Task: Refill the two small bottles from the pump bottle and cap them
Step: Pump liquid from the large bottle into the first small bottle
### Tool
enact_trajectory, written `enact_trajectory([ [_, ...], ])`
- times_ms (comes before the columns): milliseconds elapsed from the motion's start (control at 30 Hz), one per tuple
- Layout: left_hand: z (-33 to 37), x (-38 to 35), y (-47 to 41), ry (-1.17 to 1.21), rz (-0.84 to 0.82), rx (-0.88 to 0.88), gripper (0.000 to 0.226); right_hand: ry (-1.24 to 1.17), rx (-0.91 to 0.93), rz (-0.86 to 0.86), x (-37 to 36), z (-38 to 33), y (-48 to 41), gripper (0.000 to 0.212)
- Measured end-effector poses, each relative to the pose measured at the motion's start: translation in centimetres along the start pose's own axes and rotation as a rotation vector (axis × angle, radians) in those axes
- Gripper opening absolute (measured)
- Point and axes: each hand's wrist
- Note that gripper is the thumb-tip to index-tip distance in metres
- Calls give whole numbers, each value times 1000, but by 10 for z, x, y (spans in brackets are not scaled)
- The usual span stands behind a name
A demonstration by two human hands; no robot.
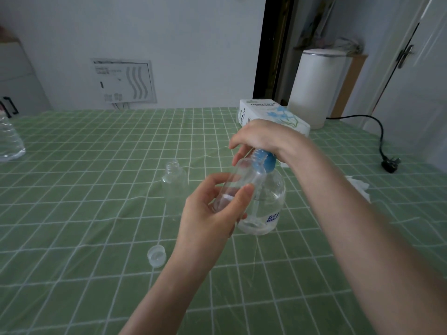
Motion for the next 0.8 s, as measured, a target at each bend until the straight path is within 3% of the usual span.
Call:
enact_trajectory([
  [233, 5, -1, -1, 14, -19, -18, 33, -64, 52, 110, 10, -5, -5, 39],
  [400, 7, 0, -1, 19, -22, -19, 32, -86, 64, 115, 18, -8, -3, 25],
  [667, 5, 0, -2, 20, -7, -9, 31, 16, -16, 95, 18, -4, -6, 43],
  [800, 6, 0, -2, 20, -5, -10, 32, 49, -32, 75, 15, -3, -7, 37],
])
Point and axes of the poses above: each hand's wrist, its own y-axis away from the middle knuckle, its own x-axis out of the back of the hand, z = x × y, and after that the axes turned 6 degrees about z, right-handed
